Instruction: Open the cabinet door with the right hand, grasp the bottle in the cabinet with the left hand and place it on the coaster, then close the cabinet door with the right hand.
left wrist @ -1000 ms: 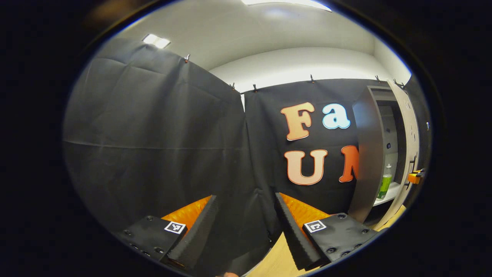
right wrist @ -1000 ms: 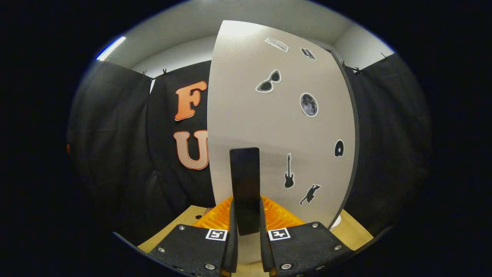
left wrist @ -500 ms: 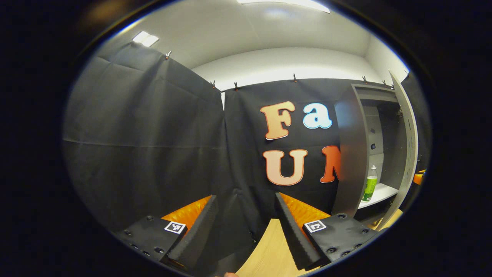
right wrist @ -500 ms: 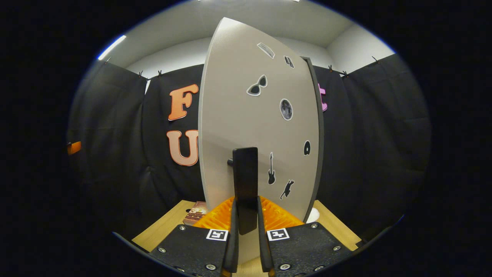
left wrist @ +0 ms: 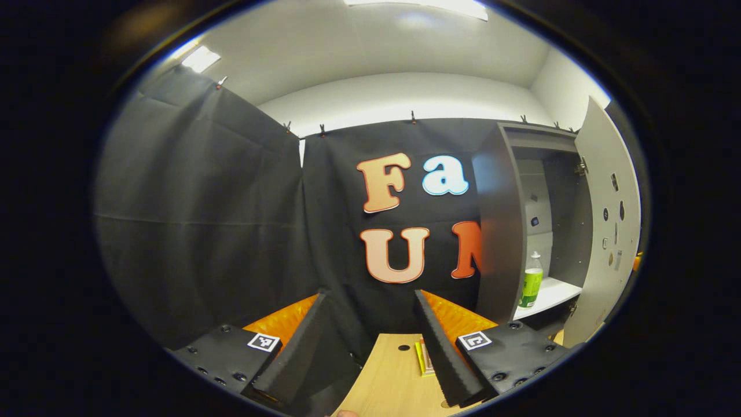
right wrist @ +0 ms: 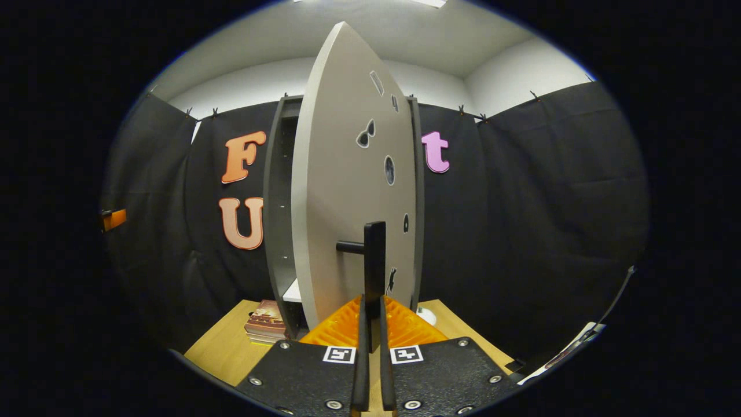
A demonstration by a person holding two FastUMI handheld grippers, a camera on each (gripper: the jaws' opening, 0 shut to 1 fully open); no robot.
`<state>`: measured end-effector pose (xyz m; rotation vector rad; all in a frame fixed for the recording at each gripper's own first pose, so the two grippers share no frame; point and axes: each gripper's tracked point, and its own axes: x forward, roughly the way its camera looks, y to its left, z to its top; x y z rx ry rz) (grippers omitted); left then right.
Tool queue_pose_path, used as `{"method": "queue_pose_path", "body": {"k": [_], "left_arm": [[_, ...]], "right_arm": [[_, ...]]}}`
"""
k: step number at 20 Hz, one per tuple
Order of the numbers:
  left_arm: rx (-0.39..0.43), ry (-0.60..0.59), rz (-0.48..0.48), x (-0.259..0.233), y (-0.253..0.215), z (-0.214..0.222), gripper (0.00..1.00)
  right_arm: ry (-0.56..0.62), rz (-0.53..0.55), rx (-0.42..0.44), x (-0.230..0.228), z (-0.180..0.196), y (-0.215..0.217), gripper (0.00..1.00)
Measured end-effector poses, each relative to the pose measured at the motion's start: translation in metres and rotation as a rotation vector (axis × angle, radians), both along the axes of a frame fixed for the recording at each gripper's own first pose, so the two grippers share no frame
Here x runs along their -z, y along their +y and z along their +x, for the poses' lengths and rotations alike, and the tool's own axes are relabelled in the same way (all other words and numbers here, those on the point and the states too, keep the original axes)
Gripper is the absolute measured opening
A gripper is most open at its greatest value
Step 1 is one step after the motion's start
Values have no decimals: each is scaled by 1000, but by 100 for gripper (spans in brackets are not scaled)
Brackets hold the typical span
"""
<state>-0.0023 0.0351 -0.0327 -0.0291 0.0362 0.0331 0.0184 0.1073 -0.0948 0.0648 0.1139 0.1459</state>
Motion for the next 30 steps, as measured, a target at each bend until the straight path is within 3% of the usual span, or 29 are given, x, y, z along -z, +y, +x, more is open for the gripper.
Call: {"method": "queue_pose_path", "body": {"k": [1,2,4,12,24,29,30], "left_arm": [[18,-1,0,0,-9,4,94],[38,0,-2,1,-19,9,94],[76,4,-9,4,-40,15,94],[198,8,-29,5,-116,29,96],[374,21,-82,11,-252,50,94],[424,19,-94,14,-318,71,94],[433,24,-100,18,-332,76,95]], "right_arm": [[4,8,22,1,-1,-9,6],[5,13,43,1,0,-19,10],[9,11,67,2,3,-41,5],[21,17,99,10,7,-111,5],[2,-4,294,4,-14,-223,5],[-3,-32,347,-1,-8,-246,40],[-7,-32,351,-3,-9,-250,39]]}}
